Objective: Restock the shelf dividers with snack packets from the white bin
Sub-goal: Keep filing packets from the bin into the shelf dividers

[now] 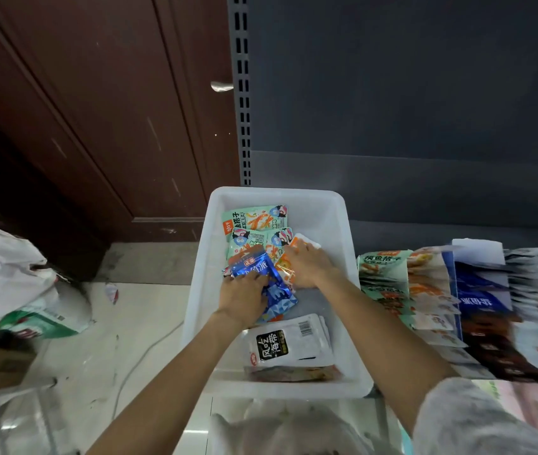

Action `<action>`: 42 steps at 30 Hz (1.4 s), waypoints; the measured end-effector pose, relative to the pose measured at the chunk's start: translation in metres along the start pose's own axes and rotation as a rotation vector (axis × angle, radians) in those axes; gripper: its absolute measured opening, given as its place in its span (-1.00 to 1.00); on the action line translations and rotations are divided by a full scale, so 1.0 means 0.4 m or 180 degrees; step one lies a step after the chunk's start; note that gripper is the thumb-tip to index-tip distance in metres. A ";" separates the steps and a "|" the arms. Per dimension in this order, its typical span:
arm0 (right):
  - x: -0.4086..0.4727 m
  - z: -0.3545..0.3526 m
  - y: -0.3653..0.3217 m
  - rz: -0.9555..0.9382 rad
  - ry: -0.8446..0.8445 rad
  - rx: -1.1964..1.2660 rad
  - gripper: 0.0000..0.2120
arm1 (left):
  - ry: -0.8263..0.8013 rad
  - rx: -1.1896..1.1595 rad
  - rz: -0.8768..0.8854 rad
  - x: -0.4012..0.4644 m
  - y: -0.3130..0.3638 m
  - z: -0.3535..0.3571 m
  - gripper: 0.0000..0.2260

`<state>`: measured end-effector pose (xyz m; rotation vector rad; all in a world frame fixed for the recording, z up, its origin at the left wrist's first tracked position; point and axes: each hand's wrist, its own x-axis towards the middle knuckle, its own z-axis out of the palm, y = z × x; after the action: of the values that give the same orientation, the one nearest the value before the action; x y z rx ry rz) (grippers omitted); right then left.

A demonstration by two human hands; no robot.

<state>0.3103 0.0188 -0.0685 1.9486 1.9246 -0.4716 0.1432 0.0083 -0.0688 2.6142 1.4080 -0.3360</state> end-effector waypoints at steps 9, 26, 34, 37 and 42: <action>-0.063 -0.067 -0.029 0.0271 0.0763 -0.0248 -0.53 | -0.0097 -0.0190 -0.0155 0.002 -0.019 -0.005 -0.66; -0.512 -0.131 0.133 0.0194 0.1386 0.5878 -0.51 | -0.0082 -0.4679 0.0496 -0.066 0.186 -0.309 -0.77; -0.625 -0.067 0.296 0.0660 0.2845 0.5389 -0.86 | 0.0124 -0.3937 0.1306 -0.036 0.339 -0.340 -0.79; -0.654 -0.056 0.368 0.0584 0.3060 0.4945 -0.84 | 0.0472 -0.3659 0.1508 -0.012 0.401 -0.340 -0.78; -0.672 -0.063 0.458 0.0146 0.3220 0.3883 -0.71 | 0.1144 -0.2644 0.1637 0.056 0.461 -0.329 -0.86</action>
<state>0.4889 -0.2069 0.0852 3.5046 2.3671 -0.9032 0.3256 -0.0428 0.0571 2.2202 0.6472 0.6647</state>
